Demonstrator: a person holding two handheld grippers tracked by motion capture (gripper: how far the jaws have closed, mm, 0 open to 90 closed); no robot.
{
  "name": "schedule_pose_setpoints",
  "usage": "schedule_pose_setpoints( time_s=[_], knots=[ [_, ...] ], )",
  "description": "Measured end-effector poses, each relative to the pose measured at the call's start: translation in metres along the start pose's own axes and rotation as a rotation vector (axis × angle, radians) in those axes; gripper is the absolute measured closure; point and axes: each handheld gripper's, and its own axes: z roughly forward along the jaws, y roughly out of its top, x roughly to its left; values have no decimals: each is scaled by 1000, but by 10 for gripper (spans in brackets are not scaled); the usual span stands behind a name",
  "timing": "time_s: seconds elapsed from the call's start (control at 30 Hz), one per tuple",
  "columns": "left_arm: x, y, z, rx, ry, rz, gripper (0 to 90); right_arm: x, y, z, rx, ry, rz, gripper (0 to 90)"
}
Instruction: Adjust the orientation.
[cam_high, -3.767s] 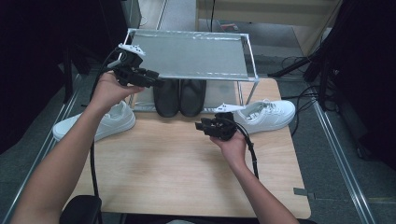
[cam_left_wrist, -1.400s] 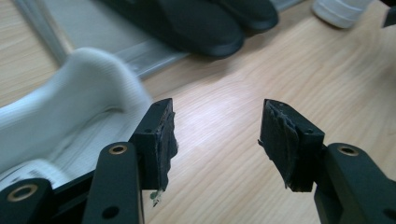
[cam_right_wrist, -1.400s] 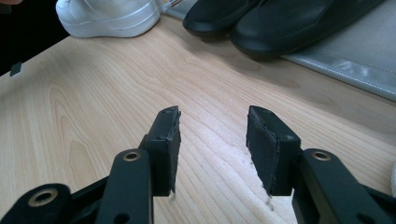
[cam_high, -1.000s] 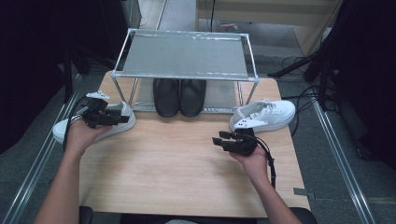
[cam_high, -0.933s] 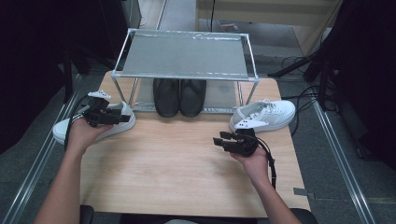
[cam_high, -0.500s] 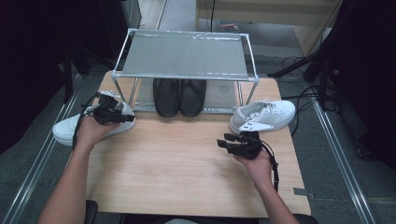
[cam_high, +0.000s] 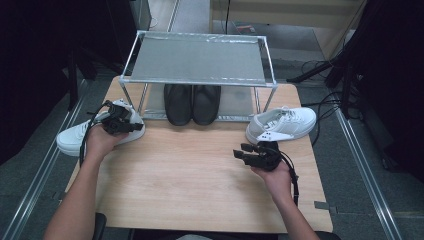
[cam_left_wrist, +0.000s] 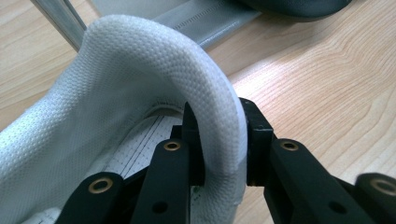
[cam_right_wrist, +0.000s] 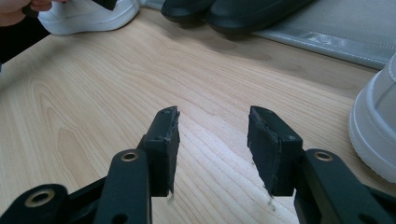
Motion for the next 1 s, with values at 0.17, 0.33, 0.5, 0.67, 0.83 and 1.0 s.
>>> schedule_pose_setpoints(
  time_s=[0.17, 0.33, 0.5, 0.67, 0.83, 1.0],
  knots=[
    [-2, -1, -13, 0, 17, 0, 779, -1, 0, 0, -1, 4, 3, 551],
    [-5, -3, -23, 8, 43, 4, 785, 0, 0, 1, 4, 6, 4, 551],
    [-15, -1, -31, 6, 71, 26, 786, 1, 1, 3, 3, 7, -2, 551],
    [-30, 1, -39, 7, 86, 65, 787, 1, 1, 4, 9, 13, 2, 552],
    [-47, 0, -47, 5, 65, 69, 785, 2, 3, 7, 12, 21, -11, 553],
    [-67, -7, -49, 2, 20, 87, 784, 4, 6, 10, 12, 33, -22, 553]
  ],
)
